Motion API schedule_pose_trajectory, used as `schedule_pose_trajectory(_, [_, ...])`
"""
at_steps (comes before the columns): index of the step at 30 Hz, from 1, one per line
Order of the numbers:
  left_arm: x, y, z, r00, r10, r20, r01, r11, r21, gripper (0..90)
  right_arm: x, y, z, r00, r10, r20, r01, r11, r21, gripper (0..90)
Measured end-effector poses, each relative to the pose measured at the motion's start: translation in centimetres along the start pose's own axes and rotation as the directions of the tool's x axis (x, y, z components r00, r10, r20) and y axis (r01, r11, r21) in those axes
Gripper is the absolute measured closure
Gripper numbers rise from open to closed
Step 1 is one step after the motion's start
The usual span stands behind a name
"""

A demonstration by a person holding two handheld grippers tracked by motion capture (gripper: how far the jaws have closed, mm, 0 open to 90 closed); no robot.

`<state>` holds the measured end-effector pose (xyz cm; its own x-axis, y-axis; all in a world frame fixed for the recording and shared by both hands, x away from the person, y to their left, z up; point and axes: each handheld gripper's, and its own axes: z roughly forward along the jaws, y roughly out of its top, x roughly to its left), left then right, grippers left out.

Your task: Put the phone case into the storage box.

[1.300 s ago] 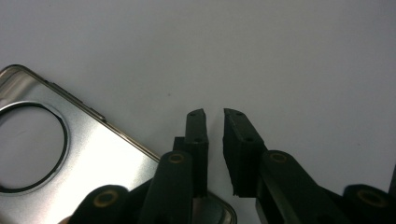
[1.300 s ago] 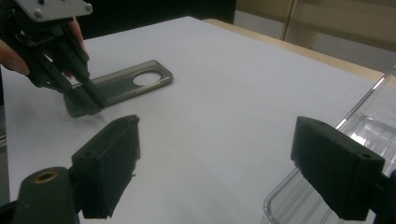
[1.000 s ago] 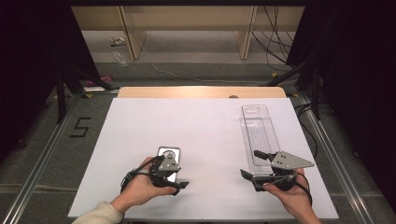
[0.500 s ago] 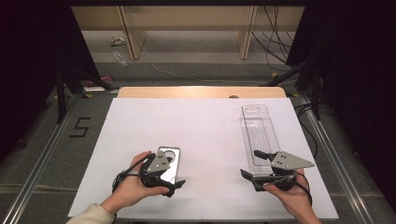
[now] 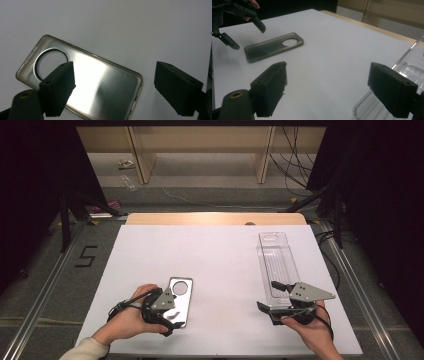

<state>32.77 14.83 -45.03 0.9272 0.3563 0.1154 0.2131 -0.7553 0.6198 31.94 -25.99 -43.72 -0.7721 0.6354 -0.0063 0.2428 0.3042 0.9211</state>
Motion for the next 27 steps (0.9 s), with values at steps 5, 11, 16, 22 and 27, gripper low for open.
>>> schedule_pose_trajectory(5, [0.2,0.2,-0.1,0.9988,0.047,0.013,-0.048,0.9976,0.050,19.6,0.0,0.0,0.0,1.0000,0.003,0.001,-0.003,1.000,0.000,16.7])
schedule_pose_trajectory(11, [0.3,0.2,-0.3,0.9917,0.122,0.040,-0.125,0.9876,0.095,24.8,0.0,0.0,0.0,1.0000,0.005,0.002,-0.005,1.000,0.005,16.7])
schedule_pose_trajectory(16, [0.0,0.4,0.0,0.9755,0.209,0.068,-0.218,0.9615,0.167,25.4,0.0,0.0,0.1,1.0000,0.003,0.003,-0.003,1.000,0.007,16.6])
schedule_pose_trajectory(22, [-0.2,0.5,0.5,0.9619,0.259,0.087,-0.272,0.9378,0.216,28.7,0.0,0.0,0.1,1.0000,0.006,0.004,-0.006,1.000,0.006,16.7])
schedule_pose_trajectory(27, [-0.3,0.6,0.7,0.9487,0.301,0.096,-0.316,0.9166,0.245,31.6,0.0,0.0,0.1,1.0000,0.006,0.003,-0.006,1.000,0.006,16.7])
